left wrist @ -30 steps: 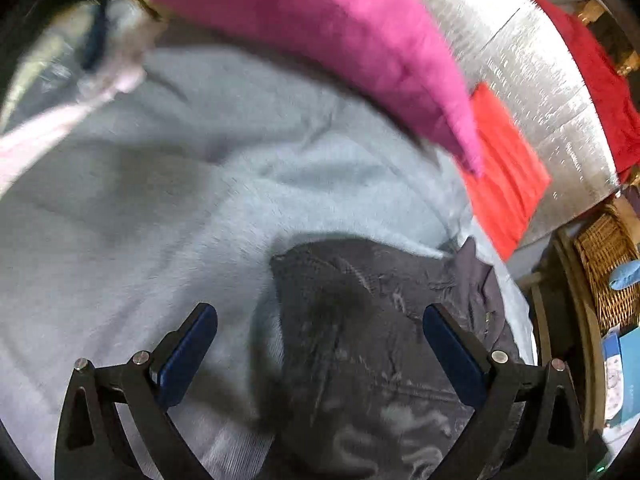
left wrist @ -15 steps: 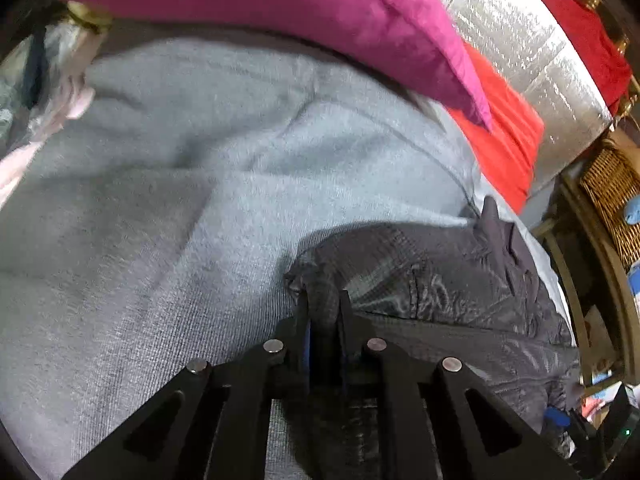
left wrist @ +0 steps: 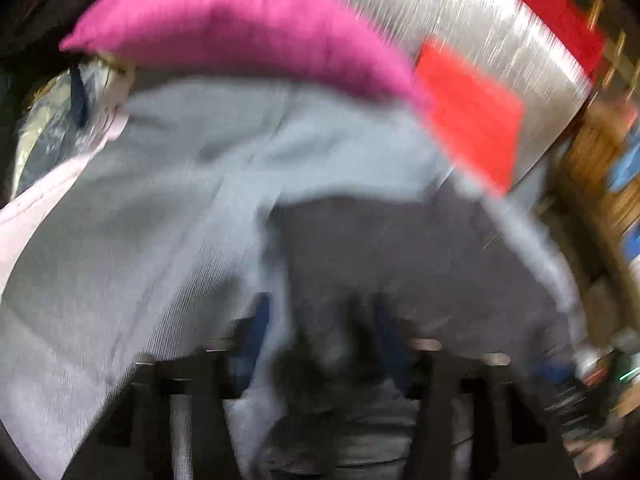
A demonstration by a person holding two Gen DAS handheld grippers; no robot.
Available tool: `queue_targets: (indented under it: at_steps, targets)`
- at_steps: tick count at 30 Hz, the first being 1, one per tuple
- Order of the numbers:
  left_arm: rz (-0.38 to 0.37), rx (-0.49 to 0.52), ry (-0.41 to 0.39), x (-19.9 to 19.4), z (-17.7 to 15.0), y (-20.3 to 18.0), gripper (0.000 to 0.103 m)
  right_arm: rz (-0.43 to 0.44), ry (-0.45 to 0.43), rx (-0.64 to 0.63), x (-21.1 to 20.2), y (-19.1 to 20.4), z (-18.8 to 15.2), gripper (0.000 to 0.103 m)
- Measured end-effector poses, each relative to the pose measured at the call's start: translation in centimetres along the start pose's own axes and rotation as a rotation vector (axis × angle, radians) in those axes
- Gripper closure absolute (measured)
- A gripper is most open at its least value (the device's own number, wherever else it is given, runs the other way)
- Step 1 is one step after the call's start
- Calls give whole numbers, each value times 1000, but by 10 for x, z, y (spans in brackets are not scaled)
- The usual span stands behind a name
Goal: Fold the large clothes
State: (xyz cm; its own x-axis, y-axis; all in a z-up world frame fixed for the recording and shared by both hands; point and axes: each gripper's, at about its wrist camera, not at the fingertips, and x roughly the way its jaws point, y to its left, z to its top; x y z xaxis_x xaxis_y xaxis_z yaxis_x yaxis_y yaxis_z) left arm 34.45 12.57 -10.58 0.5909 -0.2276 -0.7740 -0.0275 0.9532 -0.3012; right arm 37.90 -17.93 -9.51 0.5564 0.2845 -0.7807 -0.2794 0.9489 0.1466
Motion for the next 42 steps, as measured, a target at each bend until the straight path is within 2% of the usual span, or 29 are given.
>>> queue_targets:
  at_steps: [1,2,4,6,7,9,10,12,14,16,18,23,25,27,31,32,33,37,39,42]
  targets:
    - [9,-6,36,14,-3,1,81,3,8,5,0,0,2,20]
    - [6,-26,15,16,-5,6,79,9,21,11,0,-1,4,20]
    - [35,-58,11,7,-1,4,80,14,43,37,-3,-3,10,20]
    - [31,-95,-7,-11,1,4,79,16,27,65,-16,-5,14,21]
    - [5,-108,-27,-22,0,6,74,20,8,71,-23,-5,13,21]
    - [-29,-93,-69,-40,-4,5,50,29,-41,98,-39,-8,7,21]
    - [-24,-84,-85,-50,-8,7,47,30,-54,110,-45,-9,5,21]
    - [-40,-64,-99,-64,-16,7,45,33,-84,135,-57,-13,0,21]
    - [-62,-43,-85,-64,-25,4,45,54,-106,158,-64,-13,0,21]
    - [-48,-6,-54,-54,-33,0,45,70,-125,165,-68,-10,4,21]
    - [-10,3,25,-28,-38,-3,75,80,-129,159,-66,-6,9,21]
    - [-33,-59,4,-29,-44,10,77,44,9,181,-19,-15,1,20]
    - [-27,-49,0,-31,-44,9,77,21,-14,161,-20,-12,-1,20]
    - [-6,-49,-18,-37,-45,7,71,16,-10,174,-21,-10,0,20]
    - [-16,-38,-62,-52,-50,3,67,69,-74,224,-46,-14,7,20]
    - [4,-16,-51,-49,-51,1,68,68,-91,232,-51,-15,9,20]
    - [18,-1,-26,-43,-54,0,74,71,-106,238,-57,-16,12,20]
    - [-6,-53,-19,-41,-54,5,82,83,-122,209,-63,-10,24,20]
    - [-26,-94,-19,-42,-53,8,87,81,-97,191,-55,-4,23,20]
    - [-60,-131,-20,-44,-53,13,87,36,-36,192,-32,-5,14,20]
